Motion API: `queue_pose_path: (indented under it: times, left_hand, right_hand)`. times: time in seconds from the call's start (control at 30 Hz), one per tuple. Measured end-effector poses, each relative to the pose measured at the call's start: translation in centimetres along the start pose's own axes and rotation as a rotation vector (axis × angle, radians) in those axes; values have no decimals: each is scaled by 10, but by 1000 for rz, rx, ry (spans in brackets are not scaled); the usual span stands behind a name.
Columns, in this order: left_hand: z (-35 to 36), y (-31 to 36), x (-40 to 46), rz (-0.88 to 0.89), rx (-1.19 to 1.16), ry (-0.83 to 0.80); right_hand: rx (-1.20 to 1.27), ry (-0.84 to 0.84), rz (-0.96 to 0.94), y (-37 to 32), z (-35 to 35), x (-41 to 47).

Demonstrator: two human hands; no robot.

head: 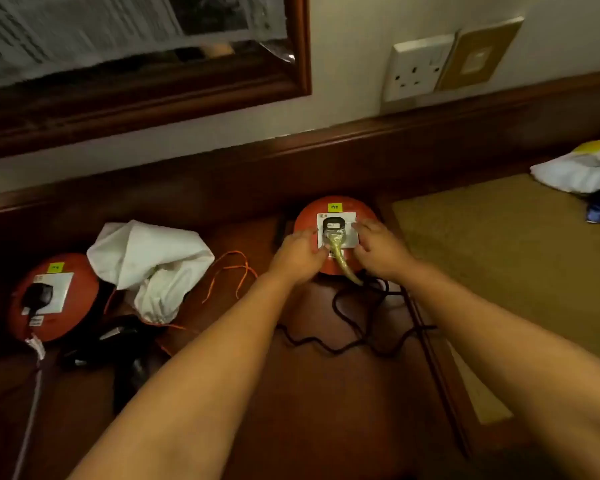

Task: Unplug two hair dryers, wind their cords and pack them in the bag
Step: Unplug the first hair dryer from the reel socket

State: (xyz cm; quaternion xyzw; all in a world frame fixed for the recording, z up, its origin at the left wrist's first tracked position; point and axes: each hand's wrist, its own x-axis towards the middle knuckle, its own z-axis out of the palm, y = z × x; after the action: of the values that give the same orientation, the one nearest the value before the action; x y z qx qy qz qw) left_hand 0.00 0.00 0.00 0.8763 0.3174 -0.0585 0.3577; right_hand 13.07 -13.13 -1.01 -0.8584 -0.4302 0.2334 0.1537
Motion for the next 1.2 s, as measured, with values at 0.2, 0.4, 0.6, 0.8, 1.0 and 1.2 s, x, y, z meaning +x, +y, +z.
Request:
queue_pose_path:
  times: [0.2, 0.4, 0.6, 0.8, 1.0, 1.2]
  left_hand:
    - [15, 6, 24, 43, -30, 48]
    - [23, 2, 46, 100, -48, 83]
    - [30, -13, 53, 137, -59, 101]
    - [37, -25, 53, 183, -106, 132]
    - [42, -28, 55, 186, -151, 149]
    - [44, -28, 55, 181, -179, 164]
  right_hand:
    - [78, -14, -78, 9, 8, 20]
    - [29, 33, -110, 21, 17, 31]
    - [-21, 49, -156, 37, 26, 35]
    - [-32, 64, -192, 45, 30, 38]
    - [-67, 55, -224, 51, 31, 42]
    - [-105, 26, -238, 55, 29, 43]
